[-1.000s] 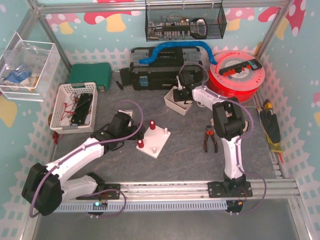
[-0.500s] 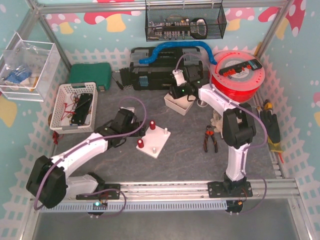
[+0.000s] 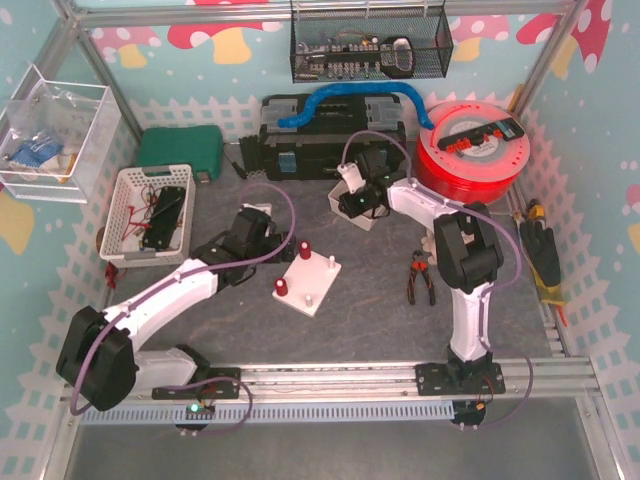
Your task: Install the large spring
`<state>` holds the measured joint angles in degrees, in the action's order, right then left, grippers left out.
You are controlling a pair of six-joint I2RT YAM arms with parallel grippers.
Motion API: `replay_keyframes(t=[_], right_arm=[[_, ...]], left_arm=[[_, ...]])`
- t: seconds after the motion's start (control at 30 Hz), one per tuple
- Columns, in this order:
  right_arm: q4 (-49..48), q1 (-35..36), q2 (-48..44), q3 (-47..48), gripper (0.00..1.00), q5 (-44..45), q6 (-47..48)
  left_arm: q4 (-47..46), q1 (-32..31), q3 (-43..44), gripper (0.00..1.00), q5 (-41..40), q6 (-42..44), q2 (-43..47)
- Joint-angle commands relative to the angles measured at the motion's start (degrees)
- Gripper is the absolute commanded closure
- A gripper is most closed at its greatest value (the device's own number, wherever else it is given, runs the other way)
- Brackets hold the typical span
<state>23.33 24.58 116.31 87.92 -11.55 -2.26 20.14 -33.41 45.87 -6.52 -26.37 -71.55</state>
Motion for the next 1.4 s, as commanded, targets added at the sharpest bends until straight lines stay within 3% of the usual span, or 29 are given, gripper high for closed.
replay_keyframes(t=[0.0, 0.2, 0.33, 0.53, 0.67, 0.87, 1.03, 1.17, 1.37], right_arm=[[-0.5, 1.32, 2.29, -1.0, 0.61, 2.36, -2.32], [-2.67, 1.48, 1.9, -2.05, 0.81, 1.3, -10.18], [-4.58, 1.94, 2.08, -2.74, 0.96, 2.11, -20.39], [-6.36, 3.0, 3.69, -2.8, 0.99, 7.79, -37.6], [-3.66, 4.23, 6.24, 0.53, 0.99, 11.34, -42.38], [-1.49, 6.05, 9.09, 4.24, 0.93, 12.26, -45.13], [0.55, 5.87, 7.1, 5.71, 0.7, 14.5, -41.24], [2.11, 5.46, 4.0, 5.78, 0.58, 15.43, -37.65], [3.51, 4.89, 1.51, 4.65, 0.6, 19.55, -34.54]], left_arm=[[-0.63, -0.14, 2.04, 0.01, -1.3, 1.55, -1.03], [-0.61, -0.14, 0.97, 0.01, -1.2, 1.51, -0.22], [-0.62, -0.2, 0.46, 0.01, -1.3, 1.41, 0.14], [-0.87, -1.09, 0.0, 0.01, -1.28, 1.41, 0.35], [-0.98, -2.34, 0.09, 0.01, -1.3, 2.04, 0.34], [-1.21, -3.27, -0.24, 0.01, -3.09, 3.0, 0.78], [-1.46, -3.27, -0.86, 0.01, -3.7, 3.44, 1.69], [-1.51, -3.31, -1.19, 0.01, -3.98, 3.77, 2.32], [-1.94, -3.31, -1.91, 0.01, -4.38, 3.79, 3.18]])
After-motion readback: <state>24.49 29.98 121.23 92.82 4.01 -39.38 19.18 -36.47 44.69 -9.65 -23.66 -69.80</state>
